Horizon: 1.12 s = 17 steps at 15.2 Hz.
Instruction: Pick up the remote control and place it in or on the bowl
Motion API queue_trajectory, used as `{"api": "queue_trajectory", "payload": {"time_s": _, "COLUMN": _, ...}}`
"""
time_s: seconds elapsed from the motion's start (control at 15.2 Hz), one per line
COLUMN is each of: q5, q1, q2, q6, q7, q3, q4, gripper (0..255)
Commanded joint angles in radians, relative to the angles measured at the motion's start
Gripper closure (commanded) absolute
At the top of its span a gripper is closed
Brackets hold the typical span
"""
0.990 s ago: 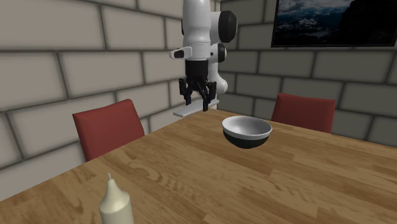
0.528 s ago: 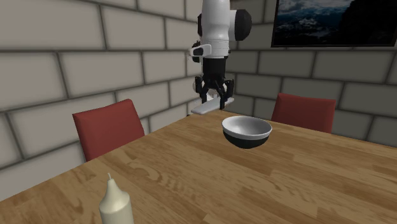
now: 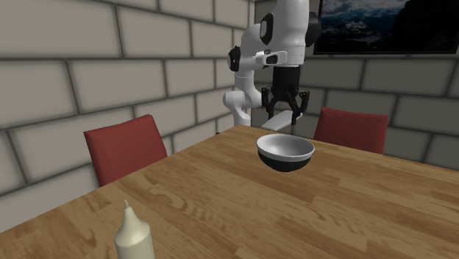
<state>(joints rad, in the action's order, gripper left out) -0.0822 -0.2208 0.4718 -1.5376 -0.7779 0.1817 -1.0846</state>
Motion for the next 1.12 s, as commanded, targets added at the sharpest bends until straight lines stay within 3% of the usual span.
{"api": "queue_trajectory", "payload": {"time_s": 0.0, "q5": -0.002, "q1": -0.016, "q2": -0.002, "q6": -0.014, "q7": -0.023, "q3": 0.005, "q4": -0.016, "gripper": 255}}
{"api": "queue_trajectory", "payload": {"time_s": 0.79, "q5": 0.003, "q1": -0.001, "q2": -0.039, "q6": -0.206, "q7": -0.026, "q3": 0.005, "q4": -0.245, "gripper": 255}}
{"api": "queue_trajectory", "payload": {"time_s": 1.06, "q5": 0.003, "q1": -0.001, "q2": -0.039, "q6": -0.206, "q7": -0.026, "q3": 0.005, "q4": -0.245, "gripper": 255}}
